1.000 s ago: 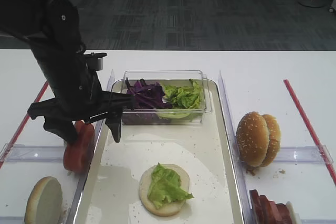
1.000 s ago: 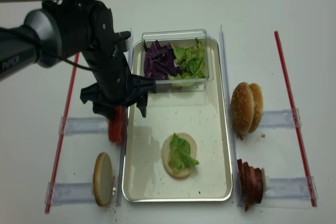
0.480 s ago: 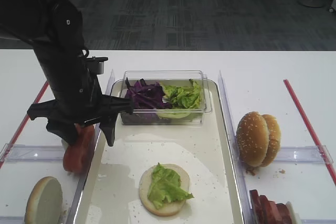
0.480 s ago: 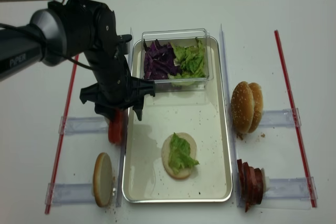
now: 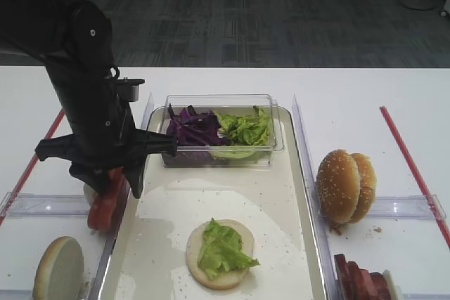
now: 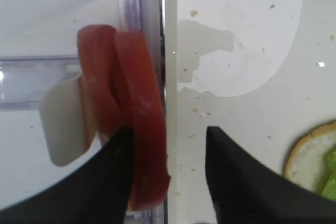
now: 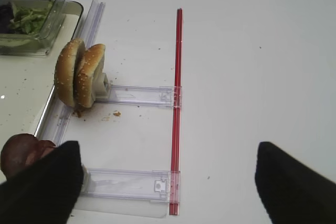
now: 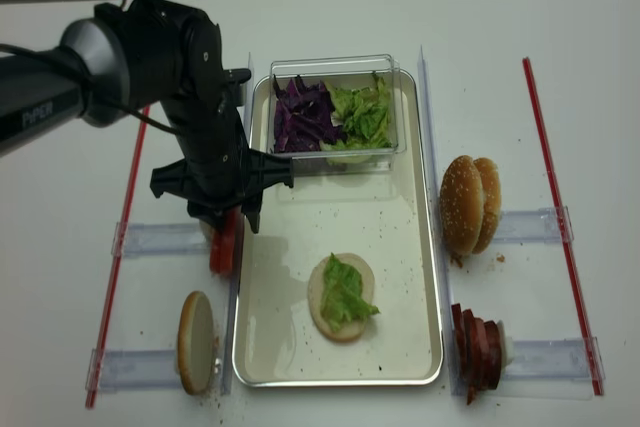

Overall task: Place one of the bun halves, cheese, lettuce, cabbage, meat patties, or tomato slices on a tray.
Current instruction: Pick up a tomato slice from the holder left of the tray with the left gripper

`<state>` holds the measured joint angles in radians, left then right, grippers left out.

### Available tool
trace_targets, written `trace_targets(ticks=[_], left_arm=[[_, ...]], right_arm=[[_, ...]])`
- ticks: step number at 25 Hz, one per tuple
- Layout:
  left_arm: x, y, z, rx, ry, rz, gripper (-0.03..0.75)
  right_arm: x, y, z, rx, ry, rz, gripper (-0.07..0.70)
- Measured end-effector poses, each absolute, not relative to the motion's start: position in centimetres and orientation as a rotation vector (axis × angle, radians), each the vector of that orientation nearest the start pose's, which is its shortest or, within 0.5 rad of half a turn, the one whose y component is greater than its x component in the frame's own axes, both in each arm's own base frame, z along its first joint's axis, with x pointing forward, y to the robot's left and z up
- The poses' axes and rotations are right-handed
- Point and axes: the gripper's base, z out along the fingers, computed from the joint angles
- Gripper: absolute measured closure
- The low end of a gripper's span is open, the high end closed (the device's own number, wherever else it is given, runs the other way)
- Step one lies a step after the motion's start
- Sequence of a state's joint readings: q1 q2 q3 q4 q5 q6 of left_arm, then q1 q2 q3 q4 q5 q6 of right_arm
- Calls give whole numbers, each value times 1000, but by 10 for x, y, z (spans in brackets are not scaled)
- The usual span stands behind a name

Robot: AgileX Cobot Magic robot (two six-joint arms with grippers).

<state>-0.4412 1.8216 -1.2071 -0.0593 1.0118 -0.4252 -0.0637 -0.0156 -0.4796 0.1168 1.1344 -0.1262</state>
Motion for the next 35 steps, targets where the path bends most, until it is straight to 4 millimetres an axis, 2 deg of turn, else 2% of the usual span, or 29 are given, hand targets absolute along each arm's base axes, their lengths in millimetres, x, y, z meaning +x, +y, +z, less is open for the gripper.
trace_targets(ticks=[19, 30, 35], left_arm=[[305, -145, 188, 21, 3122, -28, 650], [305, -144, 188, 28, 3124, -12, 657], [302, -143, 198, 28, 3108, -24, 659]], right_arm=[[-8, 10, 266, -77, 2115, 29, -45], [-8, 10, 266, -77, 2115, 29, -45], [-8, 10, 266, -77, 2115, 29, -45]])
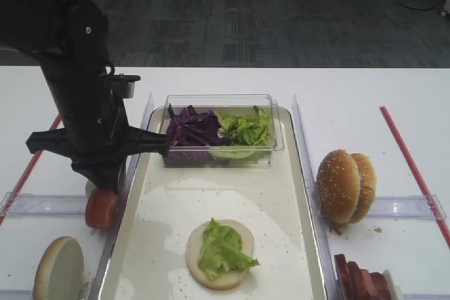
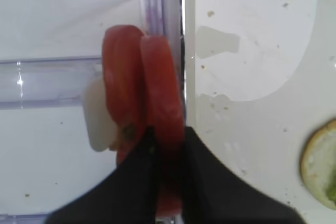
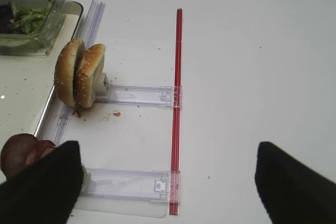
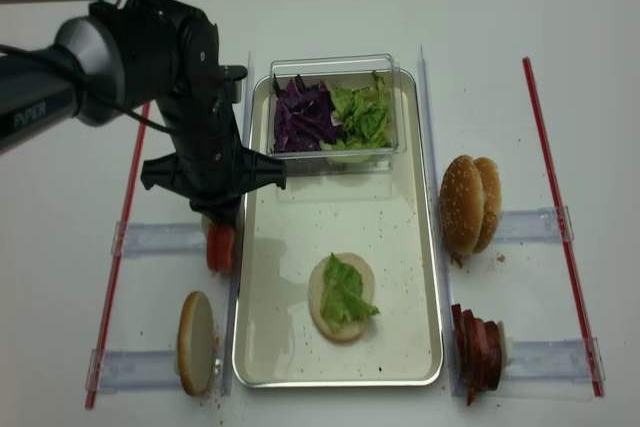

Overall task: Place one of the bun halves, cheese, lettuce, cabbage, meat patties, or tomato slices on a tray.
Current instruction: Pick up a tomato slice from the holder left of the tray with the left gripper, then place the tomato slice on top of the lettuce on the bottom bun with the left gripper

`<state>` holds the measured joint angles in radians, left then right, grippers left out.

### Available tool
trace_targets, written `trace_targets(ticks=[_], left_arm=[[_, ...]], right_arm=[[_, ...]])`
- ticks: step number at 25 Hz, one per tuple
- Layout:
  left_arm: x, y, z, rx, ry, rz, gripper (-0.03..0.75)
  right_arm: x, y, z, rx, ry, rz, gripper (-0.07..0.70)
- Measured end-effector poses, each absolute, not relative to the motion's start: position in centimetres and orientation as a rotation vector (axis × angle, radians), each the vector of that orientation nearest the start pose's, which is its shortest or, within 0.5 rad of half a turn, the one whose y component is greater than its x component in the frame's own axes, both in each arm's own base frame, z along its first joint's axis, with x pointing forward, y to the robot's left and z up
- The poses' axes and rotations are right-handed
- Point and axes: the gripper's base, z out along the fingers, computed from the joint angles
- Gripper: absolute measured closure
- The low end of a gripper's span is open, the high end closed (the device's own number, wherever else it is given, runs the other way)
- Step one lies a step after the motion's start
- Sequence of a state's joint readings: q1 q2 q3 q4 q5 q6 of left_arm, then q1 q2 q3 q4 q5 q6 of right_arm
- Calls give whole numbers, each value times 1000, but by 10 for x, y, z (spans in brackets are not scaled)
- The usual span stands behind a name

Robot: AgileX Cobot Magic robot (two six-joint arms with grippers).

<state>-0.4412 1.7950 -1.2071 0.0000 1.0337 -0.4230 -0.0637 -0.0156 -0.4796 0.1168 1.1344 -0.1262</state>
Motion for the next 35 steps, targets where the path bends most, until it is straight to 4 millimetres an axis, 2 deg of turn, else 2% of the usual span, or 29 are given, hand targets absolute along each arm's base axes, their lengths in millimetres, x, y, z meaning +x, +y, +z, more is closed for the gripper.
trace_targets(ticks=[9, 19, 28, 35], left_arm=[[292, -138, 228, 28, 3077, -46, 661], [278, -131, 250, 76, 3078, -42, 662], [275, -132, 251, 132, 3107, -53, 663], [273, -136, 251, 214, 3119, -136, 664]], right_arm=[[-8, 10, 266, -77, 2115, 29, -45], [-8, 10, 266, -77, 2115, 29, -45], [-8, 10, 266, -77, 2115, 29, -45], [-8, 10, 266, -77, 2115, 29, -45]])
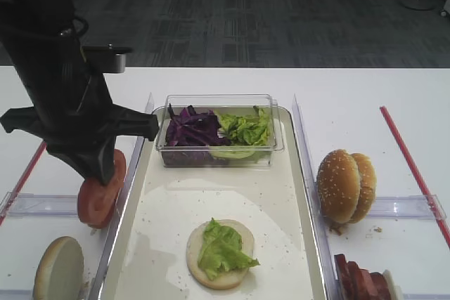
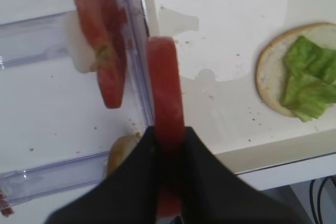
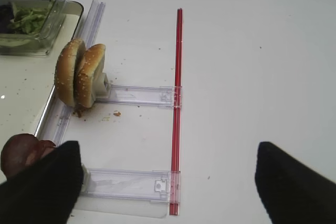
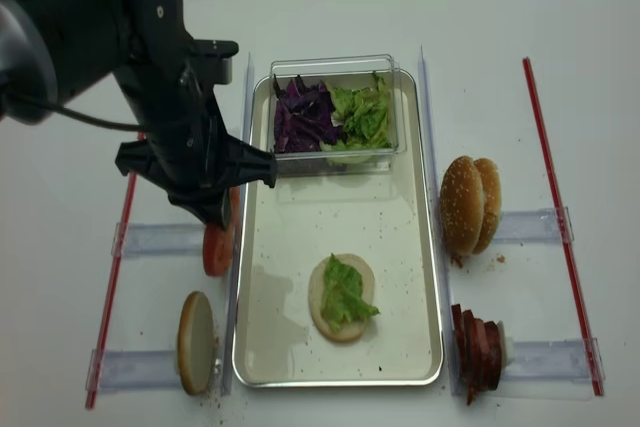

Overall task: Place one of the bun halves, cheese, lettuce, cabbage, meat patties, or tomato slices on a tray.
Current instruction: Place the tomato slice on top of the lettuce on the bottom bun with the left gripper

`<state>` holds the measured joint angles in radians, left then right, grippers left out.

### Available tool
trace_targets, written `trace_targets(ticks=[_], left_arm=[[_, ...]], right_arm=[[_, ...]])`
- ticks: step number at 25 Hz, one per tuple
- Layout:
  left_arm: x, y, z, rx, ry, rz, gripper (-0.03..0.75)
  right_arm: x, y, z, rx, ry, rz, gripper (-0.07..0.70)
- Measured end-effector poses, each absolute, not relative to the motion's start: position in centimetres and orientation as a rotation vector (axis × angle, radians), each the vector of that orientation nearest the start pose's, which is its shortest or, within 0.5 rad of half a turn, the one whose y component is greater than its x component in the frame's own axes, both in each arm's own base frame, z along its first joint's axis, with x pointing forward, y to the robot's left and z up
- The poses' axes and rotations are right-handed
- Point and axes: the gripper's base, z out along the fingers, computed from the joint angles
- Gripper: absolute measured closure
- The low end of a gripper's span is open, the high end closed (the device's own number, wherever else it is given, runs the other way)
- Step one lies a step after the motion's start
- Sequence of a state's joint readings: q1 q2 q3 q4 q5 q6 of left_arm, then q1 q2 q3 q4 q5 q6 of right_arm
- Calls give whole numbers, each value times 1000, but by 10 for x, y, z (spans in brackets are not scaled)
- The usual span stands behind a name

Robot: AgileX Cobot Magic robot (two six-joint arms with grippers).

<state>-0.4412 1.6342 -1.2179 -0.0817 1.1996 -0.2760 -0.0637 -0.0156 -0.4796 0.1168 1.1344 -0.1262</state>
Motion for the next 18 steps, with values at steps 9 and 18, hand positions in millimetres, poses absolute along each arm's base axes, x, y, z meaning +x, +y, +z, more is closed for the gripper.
trace_targets(ticks=[9, 18], left_arm=[[268, -156, 256, 392, 3078, -492, 664], [263, -179, 267, 540, 2954, -923, 664]], right_arm=[[-8, 10, 266, -77, 2115, 29, -45], [-8, 10, 266, -77, 2115, 29, -45]])
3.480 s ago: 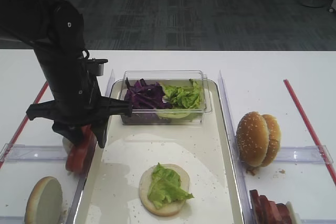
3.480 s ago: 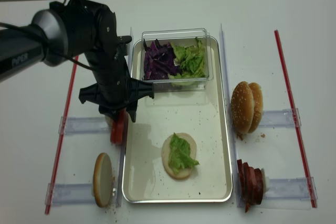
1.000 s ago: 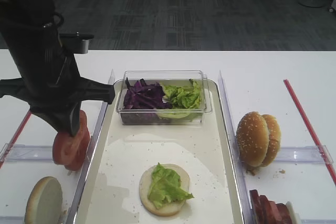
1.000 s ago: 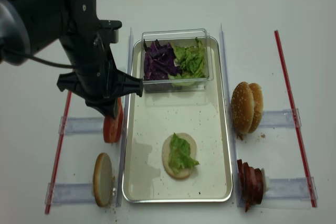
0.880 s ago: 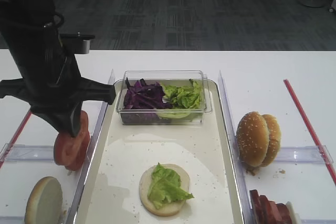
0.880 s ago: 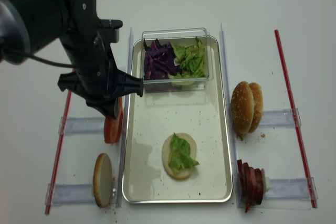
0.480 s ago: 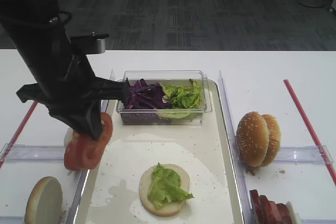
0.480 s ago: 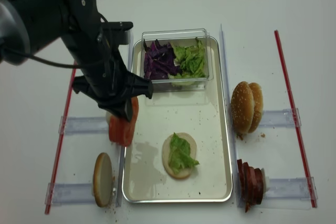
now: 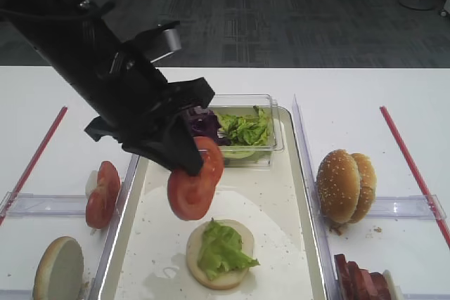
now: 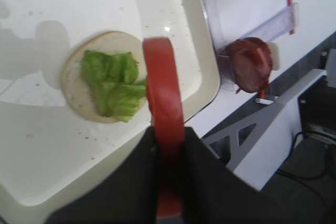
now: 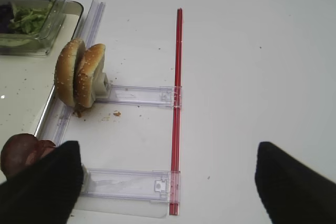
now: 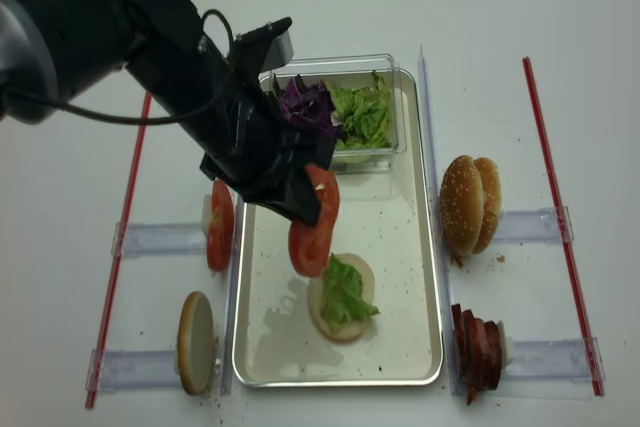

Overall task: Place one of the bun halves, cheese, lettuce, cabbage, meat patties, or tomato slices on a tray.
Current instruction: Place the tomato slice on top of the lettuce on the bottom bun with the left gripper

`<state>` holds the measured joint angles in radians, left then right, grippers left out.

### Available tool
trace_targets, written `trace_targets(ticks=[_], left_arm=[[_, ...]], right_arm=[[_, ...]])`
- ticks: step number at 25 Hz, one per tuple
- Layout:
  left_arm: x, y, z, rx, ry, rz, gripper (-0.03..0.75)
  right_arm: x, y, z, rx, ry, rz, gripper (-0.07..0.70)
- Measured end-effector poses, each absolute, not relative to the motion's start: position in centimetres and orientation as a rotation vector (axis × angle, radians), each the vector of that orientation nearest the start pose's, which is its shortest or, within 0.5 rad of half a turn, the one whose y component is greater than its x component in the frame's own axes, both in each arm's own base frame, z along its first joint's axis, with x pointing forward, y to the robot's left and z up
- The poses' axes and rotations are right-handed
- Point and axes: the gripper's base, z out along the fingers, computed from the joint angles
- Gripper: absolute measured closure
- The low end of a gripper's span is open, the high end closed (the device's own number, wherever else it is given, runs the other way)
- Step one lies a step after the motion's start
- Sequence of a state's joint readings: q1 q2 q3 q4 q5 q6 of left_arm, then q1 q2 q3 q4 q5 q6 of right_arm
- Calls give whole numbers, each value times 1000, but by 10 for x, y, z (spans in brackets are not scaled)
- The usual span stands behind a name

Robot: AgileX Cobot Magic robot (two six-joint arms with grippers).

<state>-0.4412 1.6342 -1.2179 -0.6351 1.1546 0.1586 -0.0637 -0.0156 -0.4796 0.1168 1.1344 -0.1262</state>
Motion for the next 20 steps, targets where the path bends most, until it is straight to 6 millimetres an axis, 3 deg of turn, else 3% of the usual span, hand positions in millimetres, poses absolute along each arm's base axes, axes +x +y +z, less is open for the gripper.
trace_targets(ticks=[6, 20], left_arm=[[260, -186, 273, 568, 2901, -1080, 664], [257, -188, 275, 611, 2893, -1146, 665]], right_arm=[[-8, 10, 266, -77, 2115, 29, -45], [-8, 10, 266, -77, 2115, 29, -45]])
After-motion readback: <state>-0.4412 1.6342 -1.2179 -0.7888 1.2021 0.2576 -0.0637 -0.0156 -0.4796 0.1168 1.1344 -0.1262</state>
